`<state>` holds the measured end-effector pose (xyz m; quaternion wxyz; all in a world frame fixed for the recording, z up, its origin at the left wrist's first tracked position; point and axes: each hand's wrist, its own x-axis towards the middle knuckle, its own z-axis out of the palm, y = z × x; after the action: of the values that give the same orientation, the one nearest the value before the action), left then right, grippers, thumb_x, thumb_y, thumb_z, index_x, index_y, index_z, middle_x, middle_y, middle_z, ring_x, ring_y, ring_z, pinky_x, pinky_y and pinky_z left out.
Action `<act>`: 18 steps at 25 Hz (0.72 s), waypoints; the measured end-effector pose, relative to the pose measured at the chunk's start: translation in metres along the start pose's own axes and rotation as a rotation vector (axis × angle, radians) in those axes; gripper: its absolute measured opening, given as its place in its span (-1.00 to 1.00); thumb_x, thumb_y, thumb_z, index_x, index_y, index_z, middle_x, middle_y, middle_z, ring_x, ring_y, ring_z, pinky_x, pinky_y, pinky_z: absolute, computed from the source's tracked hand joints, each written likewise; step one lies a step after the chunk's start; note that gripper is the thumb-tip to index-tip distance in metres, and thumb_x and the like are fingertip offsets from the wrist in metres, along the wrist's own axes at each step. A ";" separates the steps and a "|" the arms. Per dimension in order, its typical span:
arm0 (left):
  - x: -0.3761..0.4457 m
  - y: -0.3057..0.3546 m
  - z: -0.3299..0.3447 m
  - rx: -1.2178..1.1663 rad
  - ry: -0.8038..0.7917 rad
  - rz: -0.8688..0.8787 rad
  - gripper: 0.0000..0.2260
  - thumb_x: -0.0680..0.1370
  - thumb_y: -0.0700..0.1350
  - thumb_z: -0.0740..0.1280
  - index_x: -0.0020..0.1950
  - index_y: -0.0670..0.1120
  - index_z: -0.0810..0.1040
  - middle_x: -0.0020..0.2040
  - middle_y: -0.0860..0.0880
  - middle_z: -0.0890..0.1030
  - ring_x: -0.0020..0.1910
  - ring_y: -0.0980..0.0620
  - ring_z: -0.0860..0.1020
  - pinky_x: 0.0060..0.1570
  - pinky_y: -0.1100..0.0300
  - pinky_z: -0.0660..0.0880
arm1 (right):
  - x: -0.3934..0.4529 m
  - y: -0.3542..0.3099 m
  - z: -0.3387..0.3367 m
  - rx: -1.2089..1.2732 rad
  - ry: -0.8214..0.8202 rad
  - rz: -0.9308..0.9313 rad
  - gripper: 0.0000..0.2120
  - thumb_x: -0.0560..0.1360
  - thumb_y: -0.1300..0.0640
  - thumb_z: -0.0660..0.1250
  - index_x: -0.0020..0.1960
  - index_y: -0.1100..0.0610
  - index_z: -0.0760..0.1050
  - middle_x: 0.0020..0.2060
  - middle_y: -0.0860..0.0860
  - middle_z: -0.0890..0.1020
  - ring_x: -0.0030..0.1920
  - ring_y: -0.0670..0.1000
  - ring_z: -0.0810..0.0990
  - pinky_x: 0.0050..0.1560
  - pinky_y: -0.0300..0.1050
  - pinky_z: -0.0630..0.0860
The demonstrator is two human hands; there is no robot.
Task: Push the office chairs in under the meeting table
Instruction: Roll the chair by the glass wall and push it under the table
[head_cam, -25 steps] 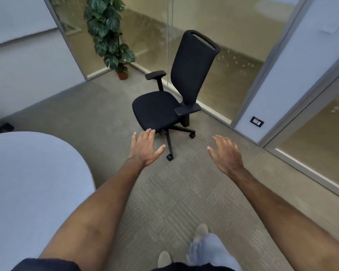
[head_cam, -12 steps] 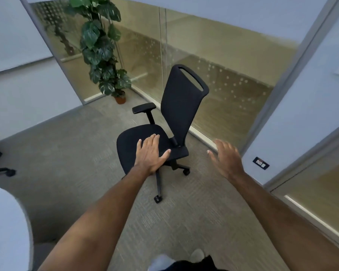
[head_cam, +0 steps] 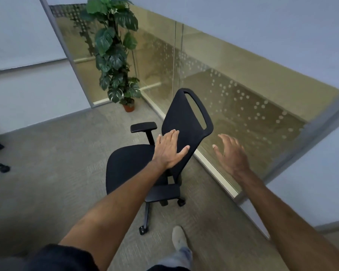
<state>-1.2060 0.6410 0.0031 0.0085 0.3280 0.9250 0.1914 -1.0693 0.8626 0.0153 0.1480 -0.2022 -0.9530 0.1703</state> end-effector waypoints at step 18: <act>0.245 0.079 0.085 -0.374 -0.239 -0.570 0.12 0.49 0.43 0.41 0.73 0.00 -0.22 0.75 -0.04 -0.18 0.71 -0.18 -0.07 0.54 -0.39 0.23 | 0.384 0.054 0.066 -0.057 -0.499 -0.506 -0.27 0.50 0.43 0.24 0.64 0.09 0.29 0.61 0.09 0.36 0.56 0.22 0.33 0.55 0.16 0.32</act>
<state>-1.3383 0.8762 -0.0201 0.2296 0.0696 0.9208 0.3074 -1.4105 1.0588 0.0175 -0.0574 0.0839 -0.9841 0.1458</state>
